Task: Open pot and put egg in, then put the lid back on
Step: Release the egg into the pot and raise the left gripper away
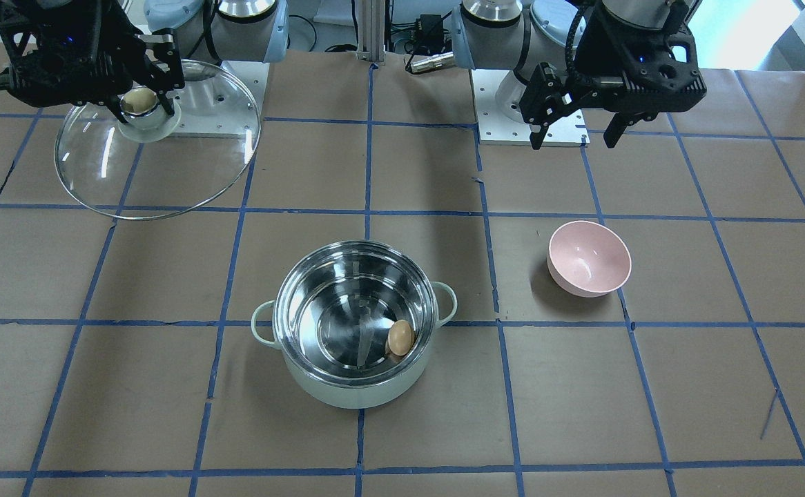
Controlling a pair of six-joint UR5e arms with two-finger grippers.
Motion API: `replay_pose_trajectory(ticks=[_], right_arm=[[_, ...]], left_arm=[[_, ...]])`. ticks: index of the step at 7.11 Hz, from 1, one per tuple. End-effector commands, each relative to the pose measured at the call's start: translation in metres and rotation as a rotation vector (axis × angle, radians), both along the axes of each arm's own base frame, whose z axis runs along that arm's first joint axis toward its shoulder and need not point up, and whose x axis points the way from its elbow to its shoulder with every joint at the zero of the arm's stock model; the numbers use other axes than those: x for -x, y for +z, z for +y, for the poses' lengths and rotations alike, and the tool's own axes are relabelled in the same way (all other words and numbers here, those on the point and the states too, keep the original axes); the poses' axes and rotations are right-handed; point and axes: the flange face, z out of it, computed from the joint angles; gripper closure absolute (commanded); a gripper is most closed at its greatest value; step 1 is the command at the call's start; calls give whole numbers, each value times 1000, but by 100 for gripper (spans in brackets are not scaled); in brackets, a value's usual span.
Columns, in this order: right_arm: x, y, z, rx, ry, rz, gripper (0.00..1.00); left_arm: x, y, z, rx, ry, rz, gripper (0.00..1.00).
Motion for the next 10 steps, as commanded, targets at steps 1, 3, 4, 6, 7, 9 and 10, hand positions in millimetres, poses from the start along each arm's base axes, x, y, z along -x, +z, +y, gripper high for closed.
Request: replay_pose_trajectory(ticks=[1, 3, 4, 6, 7, 9, 10], right_arm=[[0, -3, 0, -6, 2, 0, 82], [3, -7, 0, -12, 21, 6, 82], [5, -8, -1, -10, 27, 3, 83], [-7, -31, -29, 39, 45, 3, 83], [-40, -60, -54, 80, 85, 8, 83], [-130, -94, -82, 155, 94, 57, 82], [-161, -127, -96, 152, 54, 31, 83]], left_arm=[[-2, -2, 5, -6, -4, -3, 0], [-10, -2, 3, -4, -92, -7, 1], [-11, -2, 2, -3, -113, -8, 1], [-12, -5, 3, -15, -114, -21, 1], [-12, -7, 4, -16, -113, -19, 1], [-11, -9, 3, -17, -102, -12, 1], [-11, -8, 4, -15, -102, -11, 1]])
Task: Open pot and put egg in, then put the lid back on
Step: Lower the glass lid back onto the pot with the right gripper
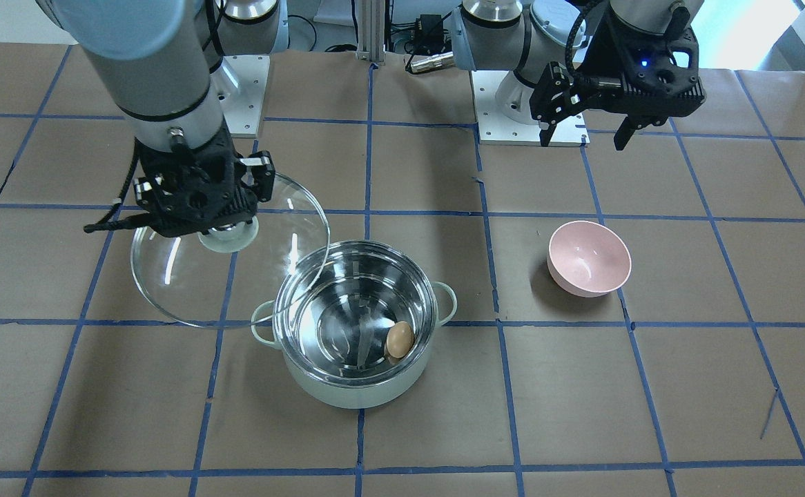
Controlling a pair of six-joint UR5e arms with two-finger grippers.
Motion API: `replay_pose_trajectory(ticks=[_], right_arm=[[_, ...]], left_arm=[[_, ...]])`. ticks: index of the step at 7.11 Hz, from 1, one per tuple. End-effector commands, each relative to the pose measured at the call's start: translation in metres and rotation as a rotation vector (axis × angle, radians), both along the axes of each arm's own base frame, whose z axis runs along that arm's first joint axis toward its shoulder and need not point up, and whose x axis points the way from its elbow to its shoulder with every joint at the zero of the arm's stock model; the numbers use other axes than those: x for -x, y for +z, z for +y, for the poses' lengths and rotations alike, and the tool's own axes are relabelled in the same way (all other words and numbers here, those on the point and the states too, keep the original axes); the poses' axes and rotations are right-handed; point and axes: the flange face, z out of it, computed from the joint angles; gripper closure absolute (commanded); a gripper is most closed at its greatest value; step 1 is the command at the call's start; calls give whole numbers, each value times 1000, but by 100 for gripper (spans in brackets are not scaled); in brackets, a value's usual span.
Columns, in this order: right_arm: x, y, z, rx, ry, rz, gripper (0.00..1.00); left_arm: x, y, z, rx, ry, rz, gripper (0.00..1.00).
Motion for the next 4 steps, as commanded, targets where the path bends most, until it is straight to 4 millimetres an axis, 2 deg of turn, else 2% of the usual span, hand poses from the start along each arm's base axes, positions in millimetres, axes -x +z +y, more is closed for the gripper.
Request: replay_pose_trajectory(ticks=[1, 2, 3, 4], right_arm=[[-81, -65, -22, 20, -59, -60, 83], [-95, -71, -18, 18, -96, -59, 83], [-97, -81, -20, 4, -97, -57, 83], [-108, -94, -20, -9, -56, -48, 83]], left_arm=[[0, 0, 0, 1, 3, 4, 1], [0, 0, 0, 1, 2, 4, 1], [0, 0, 0, 2, 0, 4, 1], [0, -1, -1, -1, 0, 4, 1]])
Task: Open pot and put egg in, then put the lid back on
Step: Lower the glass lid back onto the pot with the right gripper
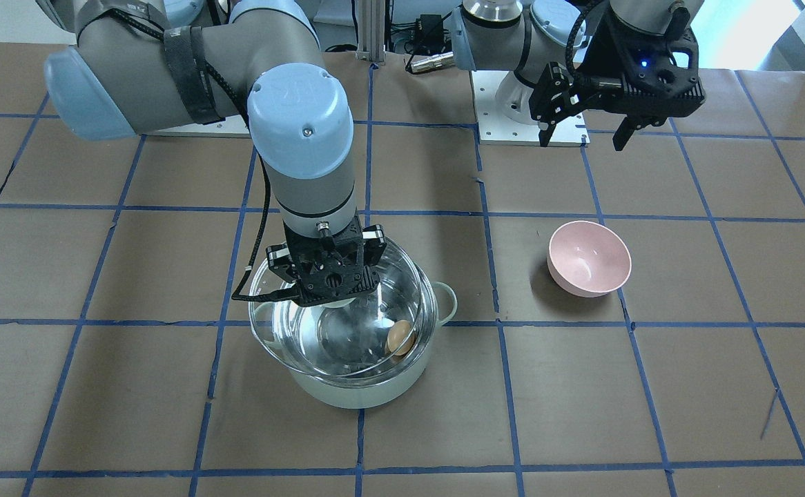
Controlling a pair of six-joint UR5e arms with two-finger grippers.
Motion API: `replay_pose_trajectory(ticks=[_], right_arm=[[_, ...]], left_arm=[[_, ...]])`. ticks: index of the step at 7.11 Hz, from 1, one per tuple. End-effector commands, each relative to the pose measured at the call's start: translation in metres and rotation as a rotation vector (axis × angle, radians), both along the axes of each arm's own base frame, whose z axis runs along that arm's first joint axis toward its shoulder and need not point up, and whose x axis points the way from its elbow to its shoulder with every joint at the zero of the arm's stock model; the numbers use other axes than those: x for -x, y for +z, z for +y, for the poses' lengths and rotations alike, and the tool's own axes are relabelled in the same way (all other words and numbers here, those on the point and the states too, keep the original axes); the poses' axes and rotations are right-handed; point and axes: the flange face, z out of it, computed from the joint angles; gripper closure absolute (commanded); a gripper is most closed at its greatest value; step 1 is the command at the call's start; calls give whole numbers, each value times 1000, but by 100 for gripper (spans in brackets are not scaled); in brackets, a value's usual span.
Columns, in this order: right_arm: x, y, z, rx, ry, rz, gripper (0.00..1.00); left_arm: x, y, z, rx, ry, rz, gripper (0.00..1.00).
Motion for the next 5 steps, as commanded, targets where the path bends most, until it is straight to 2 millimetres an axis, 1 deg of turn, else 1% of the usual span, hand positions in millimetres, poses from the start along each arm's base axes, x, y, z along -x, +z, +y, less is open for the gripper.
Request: replay_pose_trajectory(ticks=[1, 2, 5], right_arm=[[-17, -17, -1, 0, 31, 1, 83], [-19, -29, -5, -11, 37, 2, 83], [-20, -31, -7, -4, 36, -2, 82]], left_arm=[[0, 0, -1, 3, -1, 1, 1], [0, 0, 0, 3, -2, 1, 1], [0, -1, -1, 1, -5, 2, 1]])
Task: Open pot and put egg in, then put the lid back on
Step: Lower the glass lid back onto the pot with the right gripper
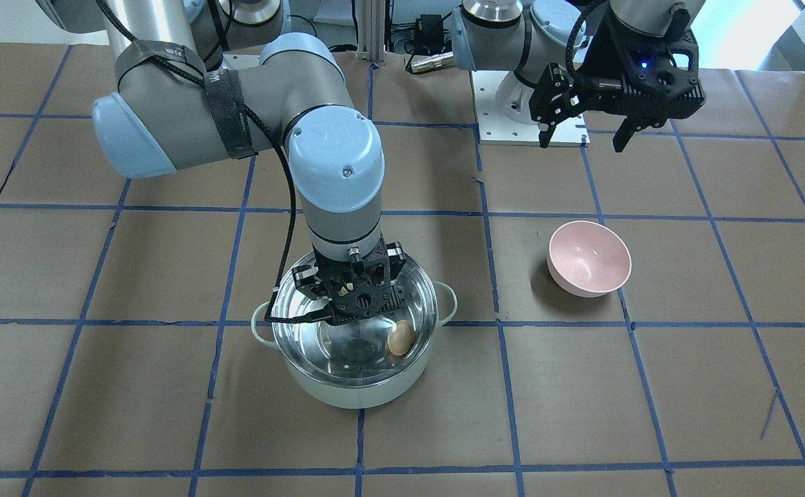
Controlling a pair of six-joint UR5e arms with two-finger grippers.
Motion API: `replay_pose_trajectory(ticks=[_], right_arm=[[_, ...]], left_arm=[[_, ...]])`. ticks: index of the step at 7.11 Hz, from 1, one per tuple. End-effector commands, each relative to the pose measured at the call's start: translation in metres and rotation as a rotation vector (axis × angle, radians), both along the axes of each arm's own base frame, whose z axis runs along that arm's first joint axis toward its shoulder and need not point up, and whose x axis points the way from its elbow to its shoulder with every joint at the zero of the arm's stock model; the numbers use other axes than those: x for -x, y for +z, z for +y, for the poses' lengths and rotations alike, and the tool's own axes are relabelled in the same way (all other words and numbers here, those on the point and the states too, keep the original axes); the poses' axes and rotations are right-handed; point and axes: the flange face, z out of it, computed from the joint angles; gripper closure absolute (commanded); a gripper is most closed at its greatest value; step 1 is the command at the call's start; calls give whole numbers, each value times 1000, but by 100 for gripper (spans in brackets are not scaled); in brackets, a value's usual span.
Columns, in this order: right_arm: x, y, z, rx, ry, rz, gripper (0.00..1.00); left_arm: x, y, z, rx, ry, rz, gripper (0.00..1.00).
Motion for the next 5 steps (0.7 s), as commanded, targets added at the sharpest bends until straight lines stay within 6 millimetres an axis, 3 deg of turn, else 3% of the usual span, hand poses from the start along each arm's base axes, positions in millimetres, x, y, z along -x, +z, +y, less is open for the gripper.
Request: replay_pose_trajectory(ticks=[1, 4, 5], right_arm=[[0, -3, 0, -4, 3, 1, 82], [0, -12, 2, -18, 6, 6, 76], [1, -13, 2, -21, 22, 7, 65]], left_arm=[[0, 0, 0, 0, -1, 0, 1], [0, 0, 0, 0, -3, 0, 1], [0, 0, 0, 0, -3, 0, 1]])
